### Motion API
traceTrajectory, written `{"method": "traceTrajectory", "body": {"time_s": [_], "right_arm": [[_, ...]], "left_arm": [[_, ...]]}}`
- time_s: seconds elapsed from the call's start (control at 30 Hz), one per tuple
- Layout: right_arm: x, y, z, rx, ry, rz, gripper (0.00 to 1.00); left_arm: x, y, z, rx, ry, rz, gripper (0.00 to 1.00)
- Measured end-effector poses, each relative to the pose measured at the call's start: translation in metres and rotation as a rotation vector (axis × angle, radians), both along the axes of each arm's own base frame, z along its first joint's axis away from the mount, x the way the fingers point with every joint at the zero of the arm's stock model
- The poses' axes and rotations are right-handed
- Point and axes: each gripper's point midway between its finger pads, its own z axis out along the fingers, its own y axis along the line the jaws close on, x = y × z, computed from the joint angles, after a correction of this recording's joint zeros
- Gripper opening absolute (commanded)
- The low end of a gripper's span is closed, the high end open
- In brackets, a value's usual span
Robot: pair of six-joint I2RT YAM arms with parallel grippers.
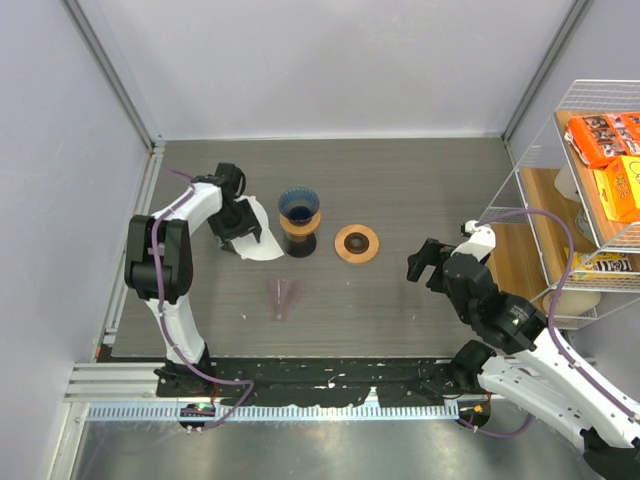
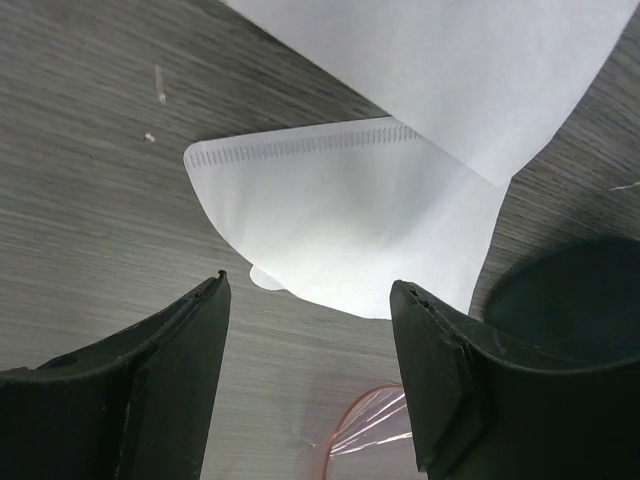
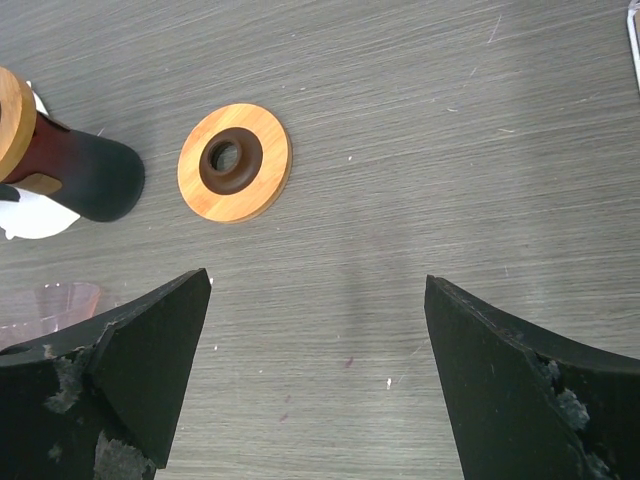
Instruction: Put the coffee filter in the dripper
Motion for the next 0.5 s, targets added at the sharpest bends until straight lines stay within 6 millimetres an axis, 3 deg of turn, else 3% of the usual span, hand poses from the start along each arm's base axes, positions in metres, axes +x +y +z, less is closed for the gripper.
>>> {"method": "traceTrajectory", "body": {"time_s": [0.5], "right_arm": [[-0.002, -0.018, 0.016, -0.053, -0.080, -0.015, 0.95]], "left_arm": [[-0.013, -0.023, -0.007, 0.002, 0.039, 0.145, 0.70]]}}
